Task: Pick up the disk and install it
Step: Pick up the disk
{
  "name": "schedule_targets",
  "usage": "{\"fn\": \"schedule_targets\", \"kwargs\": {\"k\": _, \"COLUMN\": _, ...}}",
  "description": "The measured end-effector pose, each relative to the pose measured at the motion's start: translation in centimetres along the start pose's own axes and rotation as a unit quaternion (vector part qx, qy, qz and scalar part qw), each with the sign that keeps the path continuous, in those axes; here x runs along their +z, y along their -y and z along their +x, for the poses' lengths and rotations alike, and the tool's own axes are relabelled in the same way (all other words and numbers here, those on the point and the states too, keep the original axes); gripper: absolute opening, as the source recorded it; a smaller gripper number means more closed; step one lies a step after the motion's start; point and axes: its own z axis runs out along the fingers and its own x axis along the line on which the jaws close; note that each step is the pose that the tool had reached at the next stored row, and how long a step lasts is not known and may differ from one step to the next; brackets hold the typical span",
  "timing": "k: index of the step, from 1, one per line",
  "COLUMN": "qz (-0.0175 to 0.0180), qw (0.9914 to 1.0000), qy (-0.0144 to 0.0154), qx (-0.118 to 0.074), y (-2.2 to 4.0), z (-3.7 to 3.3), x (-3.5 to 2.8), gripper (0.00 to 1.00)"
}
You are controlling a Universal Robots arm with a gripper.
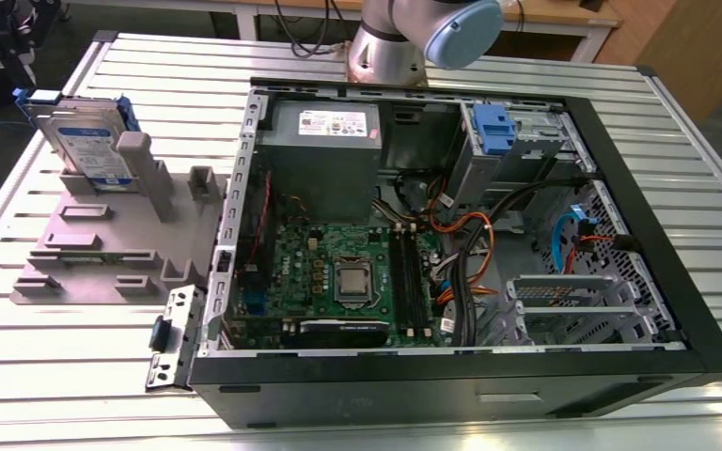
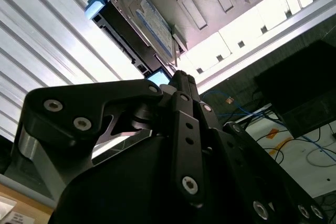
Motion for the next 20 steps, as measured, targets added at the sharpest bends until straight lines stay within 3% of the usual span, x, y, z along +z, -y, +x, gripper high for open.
{"fn": "schedule_targets", "kwargs": {"k": 11, "qz": 0.0001, "qw": 1.00000, "qy": -0.0002, "qx": -0.003, "y": 0.00, "z": 0.00, "x": 0.00, "gripper": 0.11}}
{"fn": "schedule_targets", "kwargs": {"k": 16, "qz": 0.0008, "qw": 0.99972, "qy": -0.0011, "qx": -0.023, "y": 0.00, "z": 0.00, "x": 0.00, "gripper": 0.11}}
{"fn": "schedule_targets", "kwargs": {"k": 20, "qz": 0.0017, "qw": 0.99888, "qy": -0.0022, "qx": -0.047, "y": -0.01, "z": 0.02, "x": 0.00, "gripper": 0.11}}
